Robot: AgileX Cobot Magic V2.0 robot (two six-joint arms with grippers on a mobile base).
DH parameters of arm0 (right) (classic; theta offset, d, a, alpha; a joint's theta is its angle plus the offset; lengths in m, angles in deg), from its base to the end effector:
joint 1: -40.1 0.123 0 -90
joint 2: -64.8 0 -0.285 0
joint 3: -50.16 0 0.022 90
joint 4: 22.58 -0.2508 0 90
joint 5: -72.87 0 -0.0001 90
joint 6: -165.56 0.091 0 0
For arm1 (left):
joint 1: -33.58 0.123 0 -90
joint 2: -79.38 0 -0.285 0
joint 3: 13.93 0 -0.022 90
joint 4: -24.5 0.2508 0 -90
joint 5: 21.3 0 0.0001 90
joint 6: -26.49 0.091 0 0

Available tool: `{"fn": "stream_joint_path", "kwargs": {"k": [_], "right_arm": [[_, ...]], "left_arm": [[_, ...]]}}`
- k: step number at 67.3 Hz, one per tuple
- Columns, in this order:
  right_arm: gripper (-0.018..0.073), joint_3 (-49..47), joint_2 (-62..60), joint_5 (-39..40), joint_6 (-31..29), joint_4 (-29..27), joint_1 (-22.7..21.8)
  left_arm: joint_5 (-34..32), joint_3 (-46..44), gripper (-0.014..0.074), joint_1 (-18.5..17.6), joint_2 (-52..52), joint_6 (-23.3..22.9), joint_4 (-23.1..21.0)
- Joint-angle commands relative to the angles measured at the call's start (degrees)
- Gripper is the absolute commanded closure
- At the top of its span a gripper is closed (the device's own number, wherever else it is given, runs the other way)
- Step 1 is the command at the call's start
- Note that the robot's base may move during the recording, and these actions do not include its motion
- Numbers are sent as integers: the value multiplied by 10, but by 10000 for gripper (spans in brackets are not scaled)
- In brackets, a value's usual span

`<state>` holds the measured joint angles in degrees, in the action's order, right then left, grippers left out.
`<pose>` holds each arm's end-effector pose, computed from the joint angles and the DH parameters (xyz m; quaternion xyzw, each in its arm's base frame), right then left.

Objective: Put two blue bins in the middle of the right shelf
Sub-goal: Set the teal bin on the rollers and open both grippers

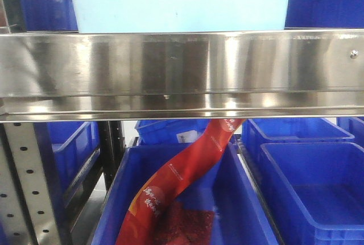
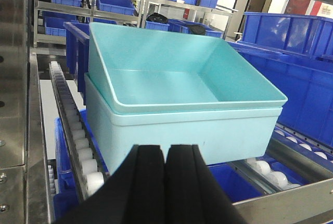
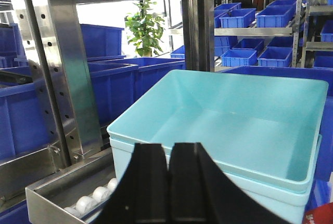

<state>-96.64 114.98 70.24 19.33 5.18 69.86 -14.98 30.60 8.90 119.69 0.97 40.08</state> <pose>0.1354 0.0751 0.3994 -0.1321 0.6672 0.2184 0.6998 0.1115 -0.0482 0.3503 0.0806 0.7082 -0.1991 0.6725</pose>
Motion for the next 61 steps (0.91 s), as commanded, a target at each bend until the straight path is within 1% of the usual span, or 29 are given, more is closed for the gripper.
{"fn": "stream_joint_path", "kwargs": {"k": [1,11,14,15,16,17,20,21,23,25,27,29,32,38,42,48,52,61], "right_arm": [[726,1,-3,14,-3,1,0],[726,1,-8,14,-3,-1,-2],[726,4,-14,14,-3,-14,-8],[726,7,-18,14,-3,-27,-12],[726,11,-21,-20,-81,-45,-19],[726,17,-28,-20,-124,-73,-26],[726,32,-44,-10,-204,-126,-52],[726,41,-54,-4,-247,-149,-64],[726,60,-69,10,-296,-195,-91],[726,75,-84,19,-338,-223,-110],[726,94,-99,32,-366,-251,-134],[726,114,-114,43,-373,-267,-159],[726,141,-134,55,-373,-269,-192],[726,193,-178,45,-371,-269,-251],[726,225,-213,32,-351,-269,-280],[726,269,-263,31,-334,-269,-306],[726,305,-296,26,-334,-269,-317],[726,391,-361,26,-334,-269,-321]], "left_arm": [[-13,1,707,-3,-4,0,2],[-13,1,707,-3,-4,0,2],[-13,1,707,-3,-4,0,2],[-13,1,707,-3,-4,0,2],[-13,1,707,-3,-4,0,2],[-13,1,707,-3,-4,0,2],[-13,1,707,-3,-4,0,2],[-13,1,707,-3,-4,0,2],[-13,1,707,-3,-4,0,2],[-13,1,707,-3,-4,0,2],[-13,1,707,-3,-4,0,2],[-13,1,707,-3,-4,0,2],[-13,1,707,-3,-4,0,2],[-13,1,707,-3,-4,0,2],[-13,1,707,-3,-4,0,2],[-13,1,707,-3,-4,0,2],[-13,1,707,-3,-4,0,2],[-13,1,707,-3,-4,0,2]]}}
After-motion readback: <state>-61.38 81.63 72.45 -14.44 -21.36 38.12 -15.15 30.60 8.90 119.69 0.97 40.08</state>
